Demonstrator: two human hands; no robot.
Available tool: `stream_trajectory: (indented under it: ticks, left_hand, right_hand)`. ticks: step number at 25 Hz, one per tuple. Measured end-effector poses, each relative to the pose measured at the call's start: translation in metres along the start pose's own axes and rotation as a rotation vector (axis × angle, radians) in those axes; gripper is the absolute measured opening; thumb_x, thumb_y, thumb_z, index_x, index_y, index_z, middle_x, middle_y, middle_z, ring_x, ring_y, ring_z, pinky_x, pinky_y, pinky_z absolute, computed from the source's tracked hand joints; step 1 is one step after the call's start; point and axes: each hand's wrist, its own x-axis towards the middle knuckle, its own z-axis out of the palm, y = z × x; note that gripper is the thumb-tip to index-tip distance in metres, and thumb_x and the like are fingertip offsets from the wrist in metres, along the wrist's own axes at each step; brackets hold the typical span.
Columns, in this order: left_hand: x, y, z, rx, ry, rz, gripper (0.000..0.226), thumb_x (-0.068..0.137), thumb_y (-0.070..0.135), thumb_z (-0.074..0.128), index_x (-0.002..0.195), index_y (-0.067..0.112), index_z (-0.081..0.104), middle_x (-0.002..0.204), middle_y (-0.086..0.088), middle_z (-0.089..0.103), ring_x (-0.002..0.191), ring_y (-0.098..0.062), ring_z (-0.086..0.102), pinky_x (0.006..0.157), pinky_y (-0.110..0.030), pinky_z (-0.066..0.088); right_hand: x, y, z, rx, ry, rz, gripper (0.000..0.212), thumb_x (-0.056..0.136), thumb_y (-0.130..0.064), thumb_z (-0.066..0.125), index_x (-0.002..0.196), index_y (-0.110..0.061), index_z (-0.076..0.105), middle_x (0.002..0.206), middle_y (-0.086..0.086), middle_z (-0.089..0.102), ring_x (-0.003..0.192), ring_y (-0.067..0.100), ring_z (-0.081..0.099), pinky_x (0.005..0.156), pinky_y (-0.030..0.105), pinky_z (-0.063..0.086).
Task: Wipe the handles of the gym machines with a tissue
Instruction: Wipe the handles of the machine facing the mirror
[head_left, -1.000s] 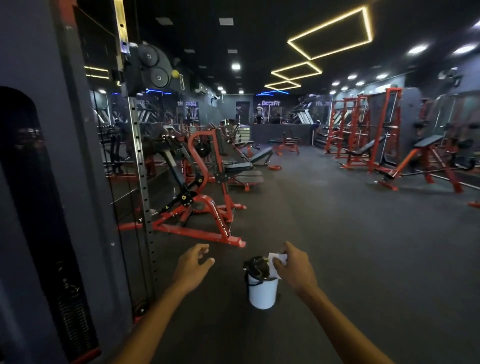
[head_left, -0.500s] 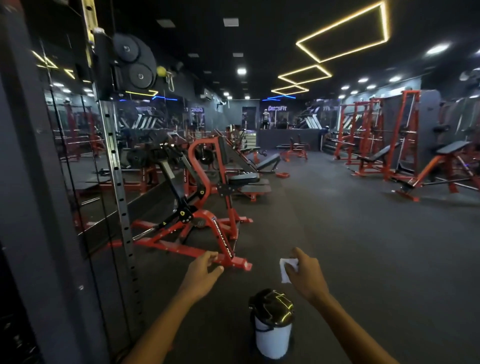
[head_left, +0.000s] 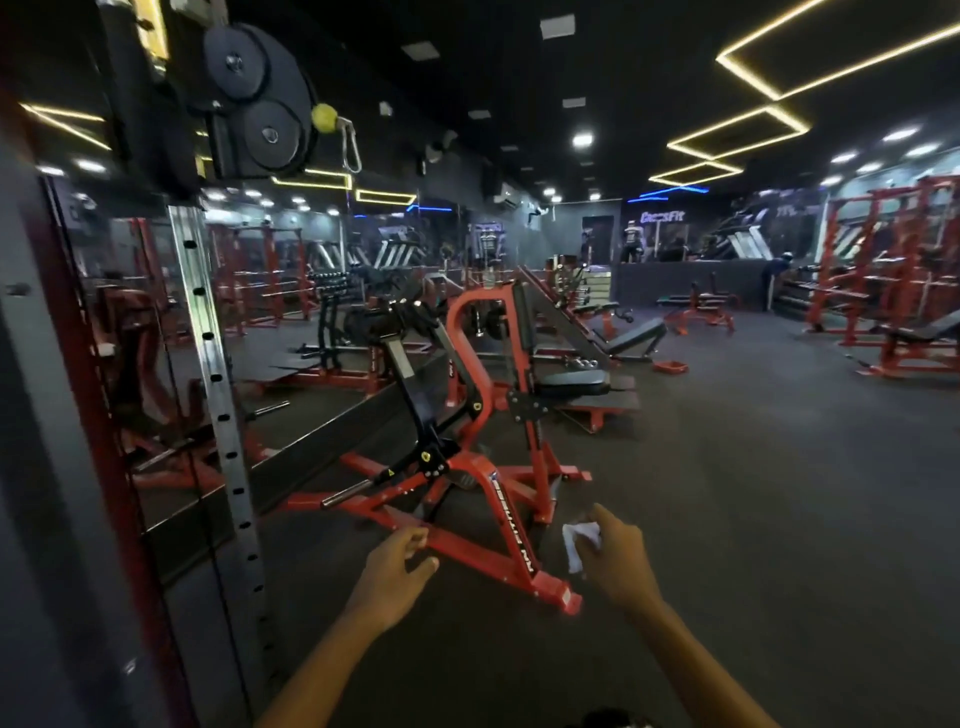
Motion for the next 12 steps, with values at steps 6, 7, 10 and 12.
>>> stream_trajectory:
  ticks: [6,7,10,12]
  left_hand:
    - [0.142,-0.034,0.014,0.039,0.038,-0.018,0.039,0.090,0.016,0.060,0.128,0.015,0.050,0.128,-0.002,0.054,0.117,-0.015,0.052,0.095,-0.026,0.043]
    - [0.169,-0.039,0.013,0.035,0.049,-0.006,0.039,0.090,0.016,0.060,0.128,0.014,0.050,0.127,-0.002,0.055,0.114,-0.014,0.053,0.094,-0.025,0.042]
    - [0.250,-0.053,0.007,0.036,0.071,0.010,0.040,0.088,0.012,0.062,0.127,0.010,0.052,0.121,-0.002,0.057,0.105,-0.010,0.054,0.089,-0.020,0.041]
    - [0.302,-0.059,-0.004,0.058,0.094,0.025,0.037,0.087,0.008,0.063,0.123,0.007,0.055,0.113,-0.001,0.058,0.101,-0.010,0.055,0.081,-0.012,0.039]
  right_hand:
    - [0.138,0.043,0.058,0.075,-0.027,0.002,0.009,0.089,-0.007,0.056,0.088,-0.015,0.061,0.085,0.003,0.067,0.075,0.014,0.068,0.065,0.034,0.059]
    - [0.163,0.048,0.068,0.087,-0.026,-0.006,0.010,0.089,-0.008,0.056,0.087,-0.017,0.061,0.085,0.002,0.067,0.076,0.014,0.068,0.067,0.036,0.059]
    - [0.250,0.066,0.103,0.116,-0.035,-0.022,0.010,0.086,-0.013,0.056,0.080,-0.020,0.059,0.081,0.002,0.067,0.076,0.017,0.067,0.070,0.043,0.058]
    - [0.310,0.065,0.125,0.105,0.004,-0.061,0.006,0.080,-0.015,0.057,0.076,-0.019,0.058,0.077,0.002,0.067,0.075,0.018,0.066,0.070,0.048,0.055]
